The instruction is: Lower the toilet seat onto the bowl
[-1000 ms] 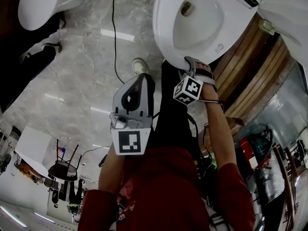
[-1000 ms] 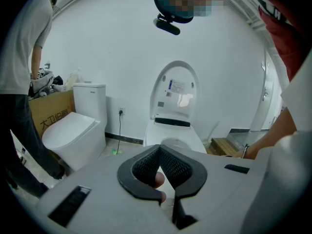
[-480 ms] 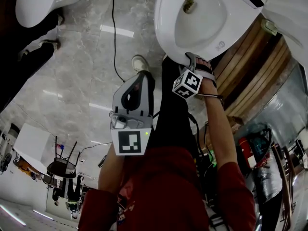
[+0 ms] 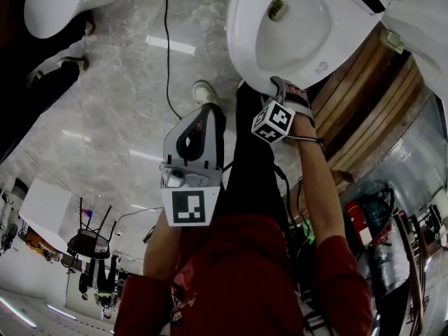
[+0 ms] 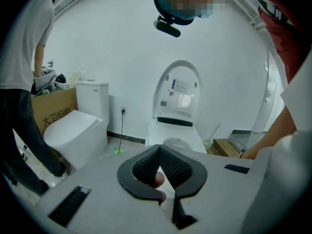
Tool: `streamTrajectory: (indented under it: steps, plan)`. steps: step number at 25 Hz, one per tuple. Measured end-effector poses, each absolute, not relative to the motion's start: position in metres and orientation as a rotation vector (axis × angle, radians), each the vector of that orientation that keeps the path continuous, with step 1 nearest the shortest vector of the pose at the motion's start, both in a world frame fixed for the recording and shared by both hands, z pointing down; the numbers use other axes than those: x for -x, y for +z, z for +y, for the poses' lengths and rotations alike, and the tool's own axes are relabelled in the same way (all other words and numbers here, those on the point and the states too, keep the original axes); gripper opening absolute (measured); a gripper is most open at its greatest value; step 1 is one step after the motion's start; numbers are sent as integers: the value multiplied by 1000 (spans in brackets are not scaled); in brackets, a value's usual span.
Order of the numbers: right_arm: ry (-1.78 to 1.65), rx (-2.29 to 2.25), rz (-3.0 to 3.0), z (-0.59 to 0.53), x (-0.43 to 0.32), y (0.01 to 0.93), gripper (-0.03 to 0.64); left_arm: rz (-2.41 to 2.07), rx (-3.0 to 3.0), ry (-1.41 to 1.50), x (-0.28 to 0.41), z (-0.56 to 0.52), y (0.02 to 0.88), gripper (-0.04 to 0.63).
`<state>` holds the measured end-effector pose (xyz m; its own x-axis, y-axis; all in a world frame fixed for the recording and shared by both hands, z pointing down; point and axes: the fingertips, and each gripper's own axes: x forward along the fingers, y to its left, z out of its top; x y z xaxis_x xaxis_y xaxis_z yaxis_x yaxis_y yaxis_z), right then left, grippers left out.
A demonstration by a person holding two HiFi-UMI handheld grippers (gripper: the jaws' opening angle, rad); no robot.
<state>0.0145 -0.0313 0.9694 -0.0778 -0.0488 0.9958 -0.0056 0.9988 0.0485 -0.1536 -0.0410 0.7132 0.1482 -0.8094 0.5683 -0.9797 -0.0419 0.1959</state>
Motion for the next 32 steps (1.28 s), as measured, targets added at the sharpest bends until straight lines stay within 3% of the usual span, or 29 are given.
streamTrajectory:
  steps: [16,32]
  plan:
    - [92,-124,-1691,-31,-14,939,247,-1739,-1967,399,152,-54,675,9]
    - [149,-297,-1754,-32,-17,846,247,-1819,-2071,265,148,-56,576,9]
